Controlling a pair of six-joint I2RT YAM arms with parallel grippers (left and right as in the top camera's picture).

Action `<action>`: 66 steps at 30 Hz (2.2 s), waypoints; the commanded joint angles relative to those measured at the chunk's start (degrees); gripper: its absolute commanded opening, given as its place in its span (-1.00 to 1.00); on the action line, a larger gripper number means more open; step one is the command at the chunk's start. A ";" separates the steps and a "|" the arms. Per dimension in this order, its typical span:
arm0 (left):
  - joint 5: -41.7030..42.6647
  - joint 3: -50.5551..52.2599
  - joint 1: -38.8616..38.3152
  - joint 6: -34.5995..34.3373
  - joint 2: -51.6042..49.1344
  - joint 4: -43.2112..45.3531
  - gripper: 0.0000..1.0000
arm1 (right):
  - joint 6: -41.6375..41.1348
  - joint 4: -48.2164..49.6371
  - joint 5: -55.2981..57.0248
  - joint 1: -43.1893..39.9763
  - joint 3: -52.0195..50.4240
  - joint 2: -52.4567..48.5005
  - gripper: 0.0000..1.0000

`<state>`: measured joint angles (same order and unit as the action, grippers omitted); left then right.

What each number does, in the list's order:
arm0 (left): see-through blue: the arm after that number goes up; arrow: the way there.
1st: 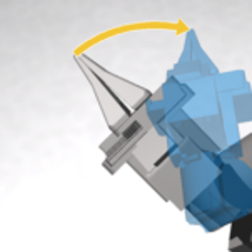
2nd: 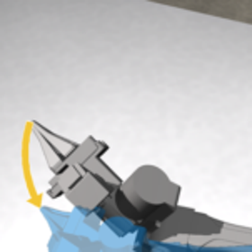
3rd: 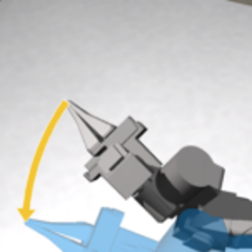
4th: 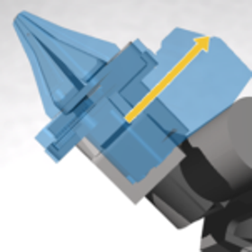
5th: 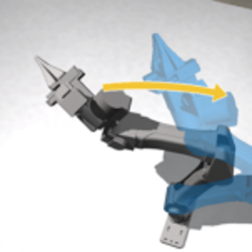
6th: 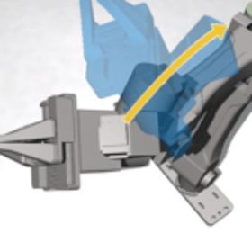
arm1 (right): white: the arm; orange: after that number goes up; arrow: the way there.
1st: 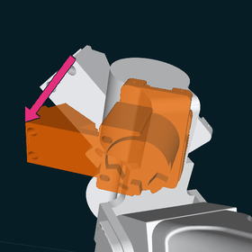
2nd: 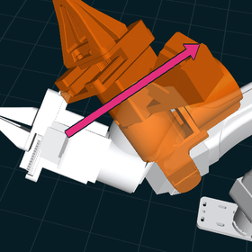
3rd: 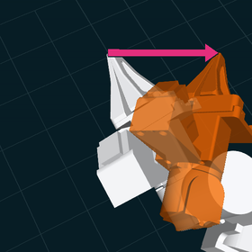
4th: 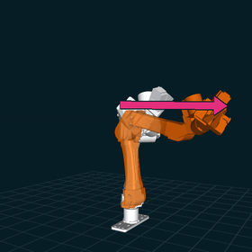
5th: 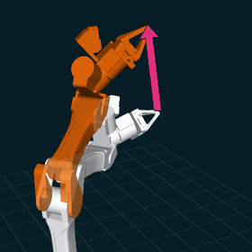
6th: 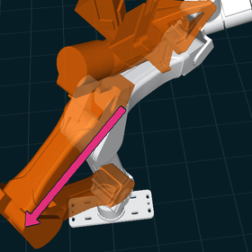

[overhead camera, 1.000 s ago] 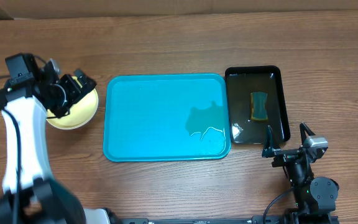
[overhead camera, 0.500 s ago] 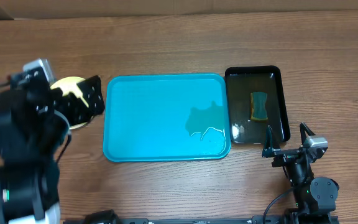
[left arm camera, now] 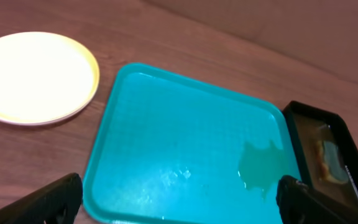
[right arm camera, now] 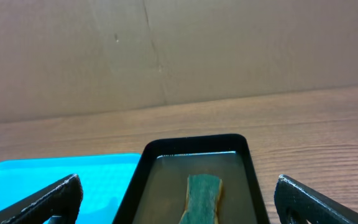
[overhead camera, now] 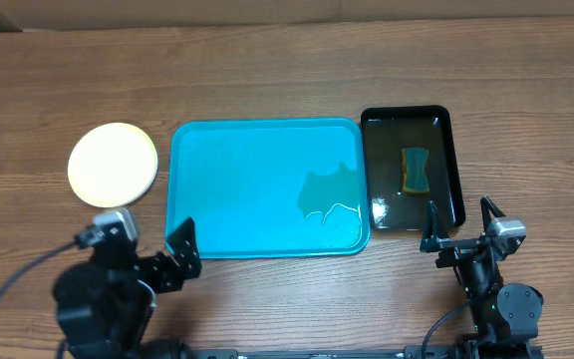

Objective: Clean dirty plates on tray and stack at the side

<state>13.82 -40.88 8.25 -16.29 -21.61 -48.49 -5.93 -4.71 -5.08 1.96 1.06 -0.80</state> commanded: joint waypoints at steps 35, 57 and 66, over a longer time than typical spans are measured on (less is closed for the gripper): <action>-5.46 40.59 -5.07 12.74 21.42 46.93 0.99 | 0.35 0.28 0.48 -0.11 -0.61 0.63 1.00; -4.15 40.57 -5.01 22.53 21.40 44.87 1.00 | 0.35 0.28 0.48 -0.11 -0.61 0.63 1.00; -4.15 40.57 -5.01 22.53 21.40 44.87 0.99 | 0.35 0.28 0.48 -0.11 -0.61 0.63 1.00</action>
<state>9.19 -0.51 3.70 4.91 -0.84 -3.49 -5.93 -4.71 -5.10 1.96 1.06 -0.80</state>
